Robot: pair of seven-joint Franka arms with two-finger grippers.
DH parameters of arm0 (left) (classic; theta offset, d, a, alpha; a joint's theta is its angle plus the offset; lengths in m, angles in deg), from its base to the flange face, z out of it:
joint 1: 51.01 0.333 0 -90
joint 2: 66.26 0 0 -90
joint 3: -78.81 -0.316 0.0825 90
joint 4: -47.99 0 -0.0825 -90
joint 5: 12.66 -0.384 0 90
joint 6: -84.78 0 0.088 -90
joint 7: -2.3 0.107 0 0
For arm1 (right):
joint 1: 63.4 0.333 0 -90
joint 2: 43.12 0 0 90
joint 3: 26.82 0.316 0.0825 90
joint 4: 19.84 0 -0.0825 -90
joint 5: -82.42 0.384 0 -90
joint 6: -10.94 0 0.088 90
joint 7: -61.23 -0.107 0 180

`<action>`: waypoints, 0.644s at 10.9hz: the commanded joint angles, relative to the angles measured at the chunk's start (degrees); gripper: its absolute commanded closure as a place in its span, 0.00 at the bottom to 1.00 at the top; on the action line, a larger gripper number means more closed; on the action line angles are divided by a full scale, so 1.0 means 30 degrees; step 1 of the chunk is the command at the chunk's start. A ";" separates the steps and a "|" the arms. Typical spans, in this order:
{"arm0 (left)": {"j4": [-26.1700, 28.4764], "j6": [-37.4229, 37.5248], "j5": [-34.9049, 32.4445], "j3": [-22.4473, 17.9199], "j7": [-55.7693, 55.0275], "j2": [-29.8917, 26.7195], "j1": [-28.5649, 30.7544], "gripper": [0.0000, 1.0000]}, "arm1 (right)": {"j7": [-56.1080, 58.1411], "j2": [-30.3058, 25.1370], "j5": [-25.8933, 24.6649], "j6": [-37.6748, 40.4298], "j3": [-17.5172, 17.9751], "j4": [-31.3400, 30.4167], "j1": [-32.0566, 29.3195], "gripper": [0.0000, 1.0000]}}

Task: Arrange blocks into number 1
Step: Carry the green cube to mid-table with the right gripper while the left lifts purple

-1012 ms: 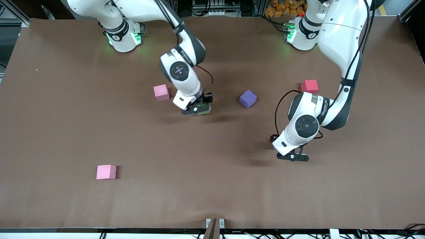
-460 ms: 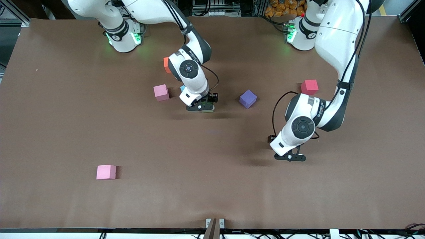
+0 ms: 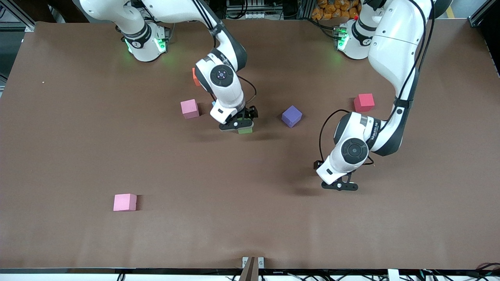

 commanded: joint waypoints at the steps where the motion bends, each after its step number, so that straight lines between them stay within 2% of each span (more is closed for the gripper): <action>1: -0.0285 -0.0336 0.0300 0.0052 -0.0243 0.0290 -0.0025 0.00 | 0.3371 -0.2455 -0.1170 -0.0018 0.0039 -0.3209 -0.0463 0.00; 2: -0.0198 -0.0394 0.0300 0.0052 -0.0243 0.0290 -0.0025 0.08 | 0.4226 -0.2780 -0.1203 -0.0047 0.0068 -0.3827 -0.0466 0.00; 3: -0.0168 -0.0395 0.0329 0.0052 -0.0243 0.0290 -0.0054 0.29 | 0.4524 -0.3074 -0.1378 -0.0134 0.0097 -0.4413 -0.0466 0.00; 5: -0.0110 -0.0395 0.0359 0.0081 -0.0243 0.0261 -0.0054 0.57 | 0.5169 -0.3602 -0.1555 -0.0281 0.0127 -0.5557 -0.0437 0.00; 7: -0.0109 -0.0395 0.0359 0.0226 -0.0243 0.0232 -0.0054 0.83 | 0.5172 -0.3546 -0.1555 -0.0427 0.0127 -0.5766 -0.0116 0.00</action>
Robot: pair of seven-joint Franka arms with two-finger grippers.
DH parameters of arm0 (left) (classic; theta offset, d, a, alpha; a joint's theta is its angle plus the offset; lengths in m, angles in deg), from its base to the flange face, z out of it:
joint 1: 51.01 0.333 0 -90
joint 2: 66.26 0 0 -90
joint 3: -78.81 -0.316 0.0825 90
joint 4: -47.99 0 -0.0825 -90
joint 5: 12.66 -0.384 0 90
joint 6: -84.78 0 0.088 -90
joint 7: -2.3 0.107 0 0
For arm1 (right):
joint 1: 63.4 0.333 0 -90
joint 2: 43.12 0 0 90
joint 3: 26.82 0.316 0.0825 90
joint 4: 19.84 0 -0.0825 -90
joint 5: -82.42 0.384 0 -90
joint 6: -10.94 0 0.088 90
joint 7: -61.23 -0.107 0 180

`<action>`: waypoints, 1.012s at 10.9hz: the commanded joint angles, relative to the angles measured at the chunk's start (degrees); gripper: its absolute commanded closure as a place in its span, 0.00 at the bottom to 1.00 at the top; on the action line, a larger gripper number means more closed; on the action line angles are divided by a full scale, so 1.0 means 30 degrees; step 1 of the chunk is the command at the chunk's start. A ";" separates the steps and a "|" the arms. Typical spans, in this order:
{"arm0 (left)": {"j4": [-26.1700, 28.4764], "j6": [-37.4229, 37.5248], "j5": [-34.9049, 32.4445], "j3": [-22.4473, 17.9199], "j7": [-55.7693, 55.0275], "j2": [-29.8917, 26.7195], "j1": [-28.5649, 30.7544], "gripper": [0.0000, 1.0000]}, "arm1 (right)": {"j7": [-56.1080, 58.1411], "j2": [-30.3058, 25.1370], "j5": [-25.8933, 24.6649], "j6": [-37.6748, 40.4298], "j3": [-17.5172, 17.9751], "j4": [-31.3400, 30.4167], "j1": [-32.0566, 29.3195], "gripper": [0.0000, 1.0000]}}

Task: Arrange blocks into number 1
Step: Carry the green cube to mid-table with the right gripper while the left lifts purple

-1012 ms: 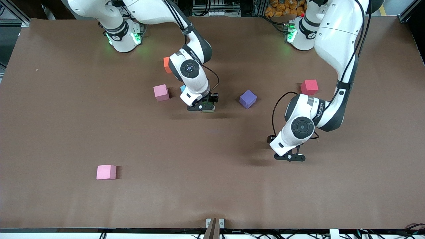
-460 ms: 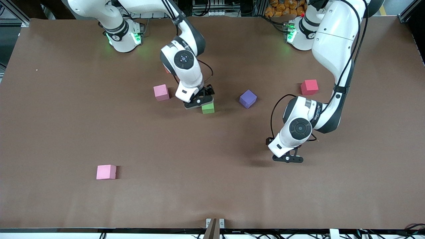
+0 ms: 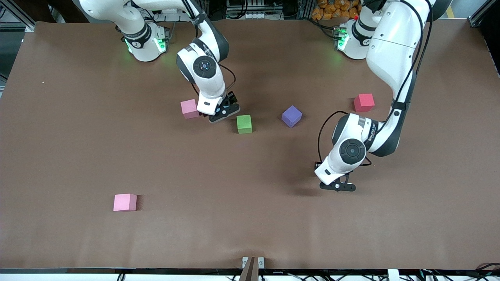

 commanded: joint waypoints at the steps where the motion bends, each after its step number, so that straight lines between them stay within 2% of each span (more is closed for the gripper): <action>1: -0.0090 -0.0120 0.0354 0.0186 -0.0236 0.0002 -0.0049 1.00 | 0.0157 -0.0792 -0.0347 -0.0427 0.0142 -0.1043 0.0141 0.00; 2: -0.0090 -0.0091 0.0325 0.0187 -0.0236 -0.0057 -0.0078 1.00 | 0.0157 -0.0763 -0.0347 -0.0515 0.0142 -0.1276 0.0170 0.00; 4: -0.0177 0.0056 0.0413 0.1003 -0.1079 -0.0639 -0.0078 1.00 | 0.0157 -0.0588 -0.0347 -0.0836 0.0142 -0.1366 0.0520 0.00; 8: -0.0265 0.2245 0.0413 0.2527 -0.2369 -0.2572 -0.0196 1.00 | 0.0157 -0.0470 -0.0347 -0.1596 0.0142 -0.1920 0.0668 0.00; 9: -0.0265 0.3036 0.0413 0.3053 -0.3680 -0.3070 -0.0283 1.00 | 0.0157 -0.0354 -0.0347 -0.2209 0.0142 -0.2242 0.0668 0.06; 11: -0.0265 0.4270 0.0384 0.3904 -0.6786 -0.3716 -0.0809 1.00 | -0.0104 -0.0294 -0.0347 -0.2420 0.0142 -0.2304 0.0668 0.30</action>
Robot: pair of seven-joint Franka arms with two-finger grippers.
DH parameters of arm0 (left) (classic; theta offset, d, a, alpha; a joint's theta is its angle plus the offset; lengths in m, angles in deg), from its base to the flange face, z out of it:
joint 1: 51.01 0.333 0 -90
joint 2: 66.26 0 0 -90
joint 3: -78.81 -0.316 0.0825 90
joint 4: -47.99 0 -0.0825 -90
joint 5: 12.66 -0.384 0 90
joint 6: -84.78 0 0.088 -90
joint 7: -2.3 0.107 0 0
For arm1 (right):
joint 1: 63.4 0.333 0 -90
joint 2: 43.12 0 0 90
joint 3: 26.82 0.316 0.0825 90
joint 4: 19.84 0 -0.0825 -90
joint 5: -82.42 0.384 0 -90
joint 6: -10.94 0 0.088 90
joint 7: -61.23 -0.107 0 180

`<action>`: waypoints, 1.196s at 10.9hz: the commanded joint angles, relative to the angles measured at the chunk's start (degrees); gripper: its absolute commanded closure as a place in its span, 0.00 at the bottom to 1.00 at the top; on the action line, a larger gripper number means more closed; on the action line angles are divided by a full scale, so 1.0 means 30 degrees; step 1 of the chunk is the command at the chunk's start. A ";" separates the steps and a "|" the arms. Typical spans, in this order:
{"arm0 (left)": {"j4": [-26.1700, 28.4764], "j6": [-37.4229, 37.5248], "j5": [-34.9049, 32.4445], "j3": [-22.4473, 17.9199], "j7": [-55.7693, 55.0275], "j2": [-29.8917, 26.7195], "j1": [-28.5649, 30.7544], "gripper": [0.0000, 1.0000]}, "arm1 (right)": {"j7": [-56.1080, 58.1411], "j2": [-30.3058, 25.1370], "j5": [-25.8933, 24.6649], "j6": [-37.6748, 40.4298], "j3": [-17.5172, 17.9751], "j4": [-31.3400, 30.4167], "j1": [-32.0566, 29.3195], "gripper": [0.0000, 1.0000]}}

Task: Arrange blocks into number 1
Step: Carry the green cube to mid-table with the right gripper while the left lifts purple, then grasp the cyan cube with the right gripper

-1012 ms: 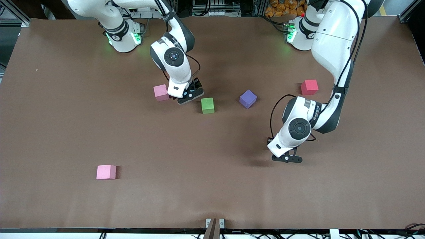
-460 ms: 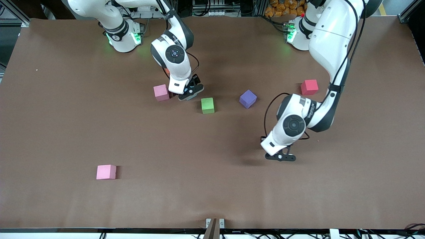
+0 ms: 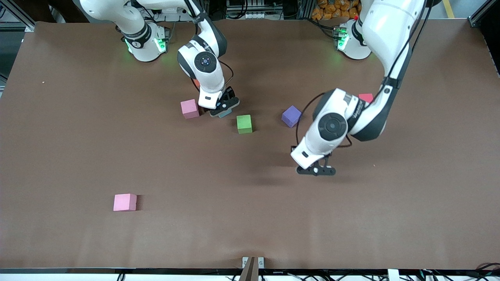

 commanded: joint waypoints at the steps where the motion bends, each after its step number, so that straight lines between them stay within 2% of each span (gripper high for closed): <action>1: 0.0321 0.1408 0.0220 0.0774 -0.2413 -0.1047 -0.0430 1.00 | -0.0365 -0.0301 -0.0301 -0.0324 -0.0072 -0.0427 0.0095 0.46; 2: 0.0350 0.1878 0.0220 0.1446 -0.3697 -0.1224 -0.0401 1.00 | -0.0685 -0.0330 -0.0185 -0.0353 -0.0072 -0.0398 0.0066 0.56; 5: 0.0467 0.2440 0.0016 0.3963 -0.8326 -0.1460 -0.0430 1.00 | -0.2297 -0.0797 -0.0155 -0.0295 -0.0072 -0.0398 -0.0401 0.56; 7: 0.0468 0.2440 -0.0015 0.4935 -0.9798 -0.1432 -0.0633 1.00 | -0.2358 -0.1644 -0.0155 -0.0061 -0.0072 -0.0398 -0.1831 0.56; 10: 0.0409 0.2440 0.0014 0.5027 -1.1030 -0.1315 -0.1891 1.00 | -0.1950 -0.2728 -0.0271 -0.0031 -0.0101 -0.0310 -0.4845 0.55; 13: 0.0292 0.1769 0.0015 0.5027 -1.2816 -0.0789 -0.3531 1.00 | 0.0915 -0.3142 -0.0330 0.0233 -0.0101 -0.0222 -0.7513 0.54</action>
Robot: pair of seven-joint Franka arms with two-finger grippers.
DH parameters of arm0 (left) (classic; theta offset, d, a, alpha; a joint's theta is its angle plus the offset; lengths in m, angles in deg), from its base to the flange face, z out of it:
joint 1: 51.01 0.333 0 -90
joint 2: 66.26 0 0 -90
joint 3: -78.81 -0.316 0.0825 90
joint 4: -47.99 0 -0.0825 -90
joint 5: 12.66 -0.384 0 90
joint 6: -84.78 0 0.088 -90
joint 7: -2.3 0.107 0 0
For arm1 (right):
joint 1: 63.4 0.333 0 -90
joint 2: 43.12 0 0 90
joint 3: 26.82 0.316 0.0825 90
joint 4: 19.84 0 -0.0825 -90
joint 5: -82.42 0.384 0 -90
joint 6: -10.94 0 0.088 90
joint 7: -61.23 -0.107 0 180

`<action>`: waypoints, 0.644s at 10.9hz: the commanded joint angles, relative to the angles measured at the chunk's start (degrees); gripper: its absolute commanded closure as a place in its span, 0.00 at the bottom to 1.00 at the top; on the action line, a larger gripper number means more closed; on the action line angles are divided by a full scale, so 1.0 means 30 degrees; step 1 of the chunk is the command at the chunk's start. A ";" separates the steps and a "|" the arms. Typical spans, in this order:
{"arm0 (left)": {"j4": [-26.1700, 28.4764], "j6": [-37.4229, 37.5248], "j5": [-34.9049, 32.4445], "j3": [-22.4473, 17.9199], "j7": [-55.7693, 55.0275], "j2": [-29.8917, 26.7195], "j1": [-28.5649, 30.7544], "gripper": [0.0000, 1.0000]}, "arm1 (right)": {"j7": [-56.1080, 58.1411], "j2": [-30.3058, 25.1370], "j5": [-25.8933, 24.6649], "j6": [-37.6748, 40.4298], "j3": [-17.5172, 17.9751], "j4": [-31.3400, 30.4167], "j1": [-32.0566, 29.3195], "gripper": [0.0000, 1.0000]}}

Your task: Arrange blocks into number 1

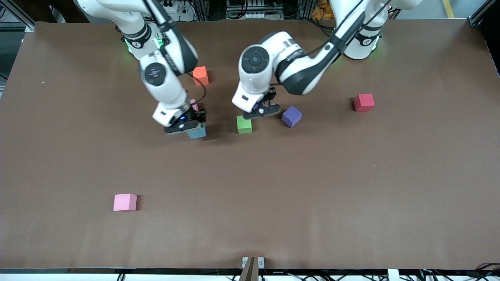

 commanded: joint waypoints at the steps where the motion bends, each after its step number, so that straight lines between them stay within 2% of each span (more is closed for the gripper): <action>1: 0.0155 -0.0852 -0.0016 -0.0069 -0.1432 0.0342 -0.1163 1.00 | 0.1473 -0.0548 -0.0333 0.0239 0.0253 -0.0094 -0.1917 0.54; 4: 0.0331 -0.2403 -0.0133 -0.0157 -0.2809 0.1250 -0.2366 1.00 | 0.1507 -0.0344 -0.0304 0.0239 0.0253 0.0988 -0.2859 0.54; 7: 0.1414 -0.5100 -0.0862 -0.0157 -0.2350 0.1573 -0.2368 1.00 | 0.1507 -0.0080 -0.0304 0.0064 0.0195 0.1810 -0.3300 0.54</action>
